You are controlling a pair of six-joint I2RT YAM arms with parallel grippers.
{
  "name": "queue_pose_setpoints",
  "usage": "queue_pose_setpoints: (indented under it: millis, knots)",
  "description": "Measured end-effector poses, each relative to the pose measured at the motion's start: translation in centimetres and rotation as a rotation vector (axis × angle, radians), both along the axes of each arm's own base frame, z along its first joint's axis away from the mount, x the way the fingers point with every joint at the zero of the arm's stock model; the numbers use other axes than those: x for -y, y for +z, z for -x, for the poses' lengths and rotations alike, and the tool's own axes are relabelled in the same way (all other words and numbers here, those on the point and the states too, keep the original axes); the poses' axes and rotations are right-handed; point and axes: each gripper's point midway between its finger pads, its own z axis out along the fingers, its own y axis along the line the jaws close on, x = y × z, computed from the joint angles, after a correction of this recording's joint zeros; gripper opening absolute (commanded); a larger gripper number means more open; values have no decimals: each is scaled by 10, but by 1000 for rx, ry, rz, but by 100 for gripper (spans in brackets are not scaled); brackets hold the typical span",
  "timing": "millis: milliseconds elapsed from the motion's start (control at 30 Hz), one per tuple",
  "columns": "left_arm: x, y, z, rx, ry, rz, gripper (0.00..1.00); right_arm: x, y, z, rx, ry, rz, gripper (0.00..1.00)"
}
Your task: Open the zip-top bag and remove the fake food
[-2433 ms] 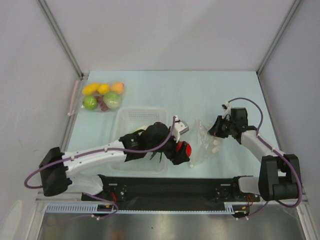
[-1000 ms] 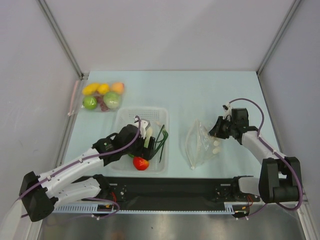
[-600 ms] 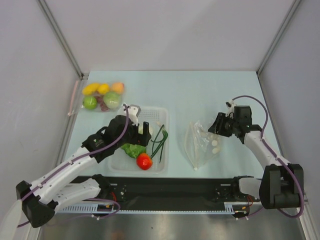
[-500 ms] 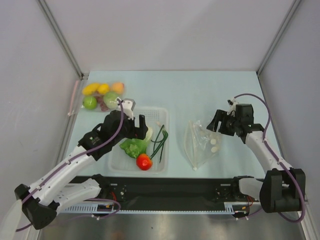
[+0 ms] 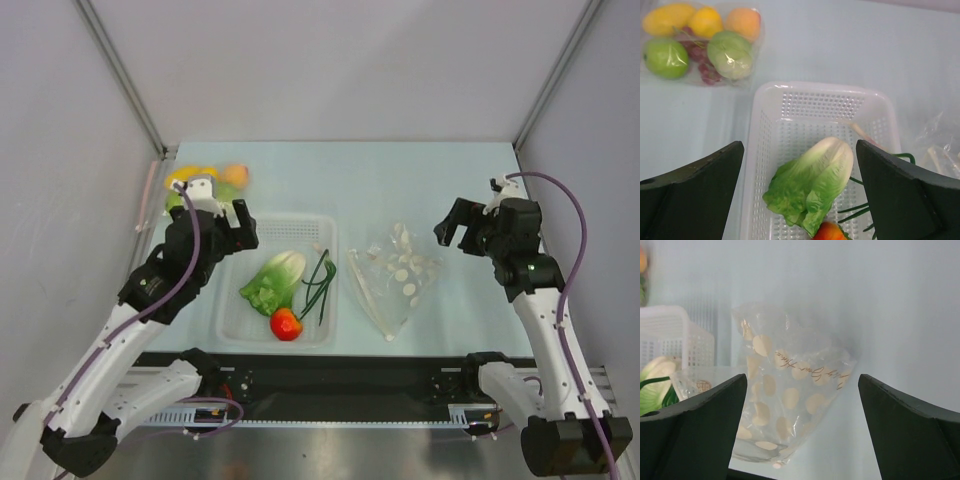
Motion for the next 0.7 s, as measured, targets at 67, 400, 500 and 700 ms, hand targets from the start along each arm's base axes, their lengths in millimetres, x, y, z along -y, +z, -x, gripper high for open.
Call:
queue_pose_setpoints:
  millis: [67, 400, 500, 700]
  knots:
    - [-7, 12, 3, 29, 21, 7, 100, 5, 15, 2, 49, -25, 12, 100]
    - [-21, 18, 5, 20, 71, -55, 100, 24, 46, 12, 168, -123, 51, 100]
    - [-21, 12, 5, -1, 69, -71, 100, 26, 48, 12, 173, -131, 54, 100]
    - [-21, 11, 5, -4, 66, -80, 100, 27, 49, 13, 177, -139, 59, 100]
